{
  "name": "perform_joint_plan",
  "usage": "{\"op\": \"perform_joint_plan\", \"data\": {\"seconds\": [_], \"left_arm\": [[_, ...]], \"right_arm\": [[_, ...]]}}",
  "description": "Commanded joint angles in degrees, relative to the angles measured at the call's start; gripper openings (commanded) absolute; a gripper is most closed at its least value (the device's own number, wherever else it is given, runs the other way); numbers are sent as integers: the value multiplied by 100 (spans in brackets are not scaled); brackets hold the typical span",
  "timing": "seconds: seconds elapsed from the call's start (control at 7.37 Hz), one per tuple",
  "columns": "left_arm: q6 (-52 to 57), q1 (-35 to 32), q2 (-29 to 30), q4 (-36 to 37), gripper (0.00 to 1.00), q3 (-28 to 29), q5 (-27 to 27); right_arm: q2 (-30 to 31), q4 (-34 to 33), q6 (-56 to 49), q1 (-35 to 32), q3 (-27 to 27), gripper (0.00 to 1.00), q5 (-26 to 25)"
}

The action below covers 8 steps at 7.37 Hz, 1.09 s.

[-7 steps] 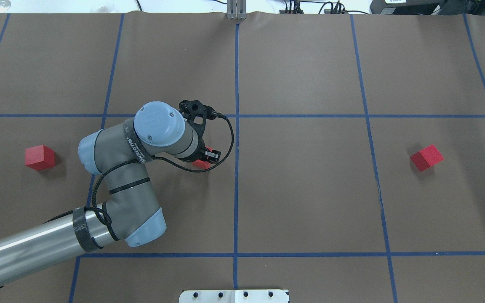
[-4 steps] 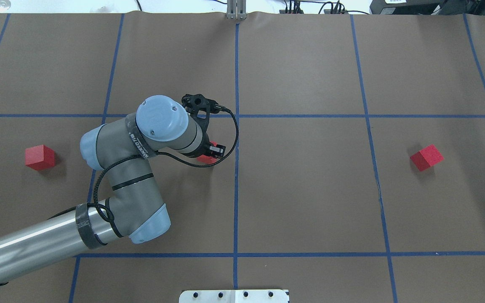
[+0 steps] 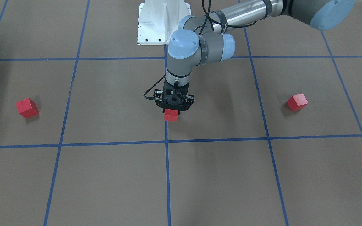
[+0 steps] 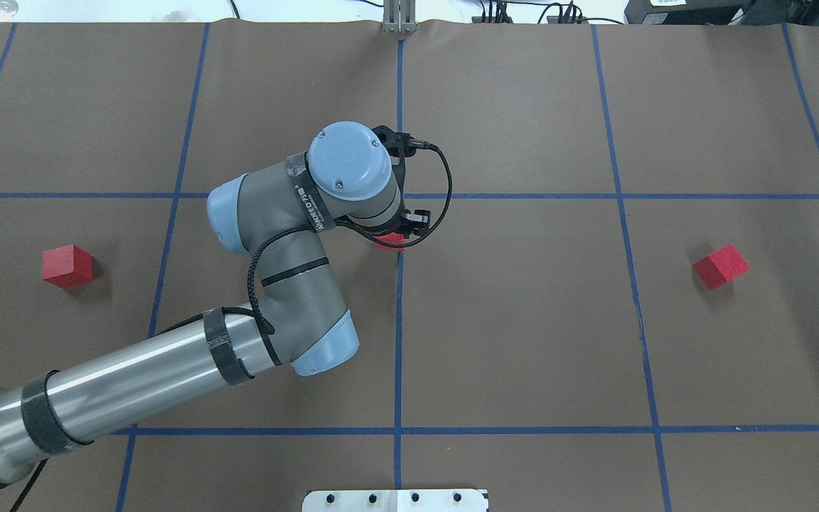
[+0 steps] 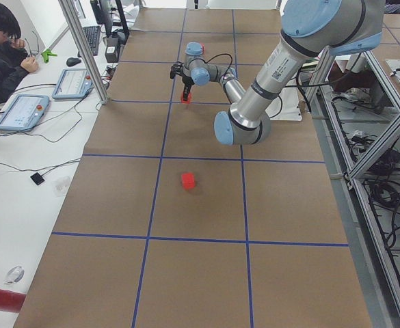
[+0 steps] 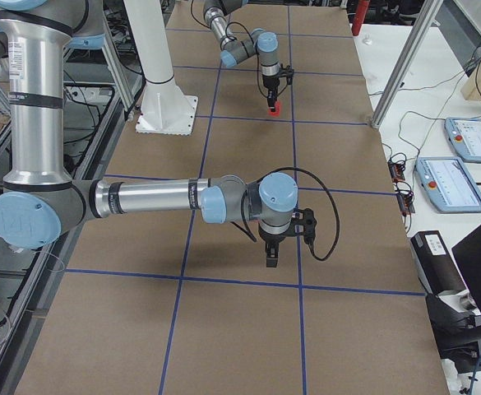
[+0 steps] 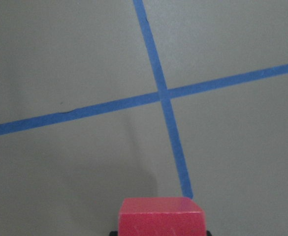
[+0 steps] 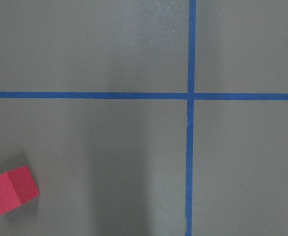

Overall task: Form red blocks into L shape at center
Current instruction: 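Carry the center red cube slightly farther and set it down with the left gripper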

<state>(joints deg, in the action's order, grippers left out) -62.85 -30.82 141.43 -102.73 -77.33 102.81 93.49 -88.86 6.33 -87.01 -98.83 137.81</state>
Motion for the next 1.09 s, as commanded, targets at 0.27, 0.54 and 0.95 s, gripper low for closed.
{"op": "perform_joint_plan", "data": {"seconds": [0.27,0.54,0.95], "left_arm": [[-210,-3,219,-19,0,420,-50],[-323,5,219,-27,0,456,-50],[-368,14,298,-54,39,605,-41]], "right_arm": [[2,0,0,0,-31,99,0],[2,0,0,0,-31,99,0],[2,0,0,0,-31,99,0]]}}
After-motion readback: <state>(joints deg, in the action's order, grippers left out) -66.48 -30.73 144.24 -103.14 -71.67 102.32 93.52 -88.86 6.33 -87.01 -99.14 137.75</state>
